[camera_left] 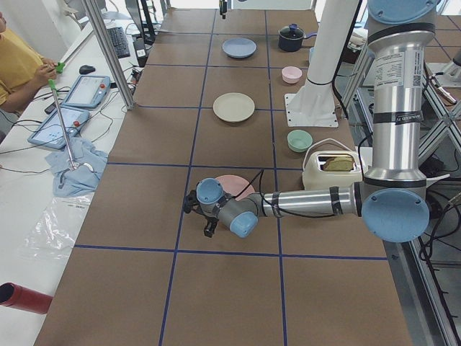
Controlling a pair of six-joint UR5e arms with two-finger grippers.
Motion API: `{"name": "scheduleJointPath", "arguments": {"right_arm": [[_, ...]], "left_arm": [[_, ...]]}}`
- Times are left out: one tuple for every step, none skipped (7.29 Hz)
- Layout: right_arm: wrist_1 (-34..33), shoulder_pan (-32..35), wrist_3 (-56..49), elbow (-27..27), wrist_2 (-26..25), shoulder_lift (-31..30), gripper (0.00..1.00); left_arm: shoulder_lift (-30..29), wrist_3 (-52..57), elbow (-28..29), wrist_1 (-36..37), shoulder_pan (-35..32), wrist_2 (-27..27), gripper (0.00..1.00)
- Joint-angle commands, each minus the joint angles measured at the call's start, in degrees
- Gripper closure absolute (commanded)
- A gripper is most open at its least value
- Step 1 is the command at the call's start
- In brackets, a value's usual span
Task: Stack three plates with pink and blue
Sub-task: 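Reach the left gripper toward the rim of the pink plate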
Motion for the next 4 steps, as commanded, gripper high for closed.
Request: {"name": "scheduleJointPath", "arguments": {"right_arm": [[0.33, -0.52, 1.38, 0.22, 0.3, -0.01, 0.0], [0.33, -0.69, 1.38, 0.22, 0.3, 0.25, 0.0], [0.33, -0.78, 1.38, 0.22, 0.3, 0.25, 0.0], [0.33, -0.87, 1.38, 0.22, 0.3, 0.25, 0.0]], "left_arm": [[-0.41, -3.76, 1.96, -0.74, 0.61, -0.45, 0.99], [-0.93, -4.57, 1.79, -0.56, 0.61, -0.54, 1.0], [-1.03, -6.15, 1.88, -0.56, 0.61, -2.81, 1.0], [-1.2, -6.77, 1.79, -0.74, 0.61, -6.05, 1.0]]}}
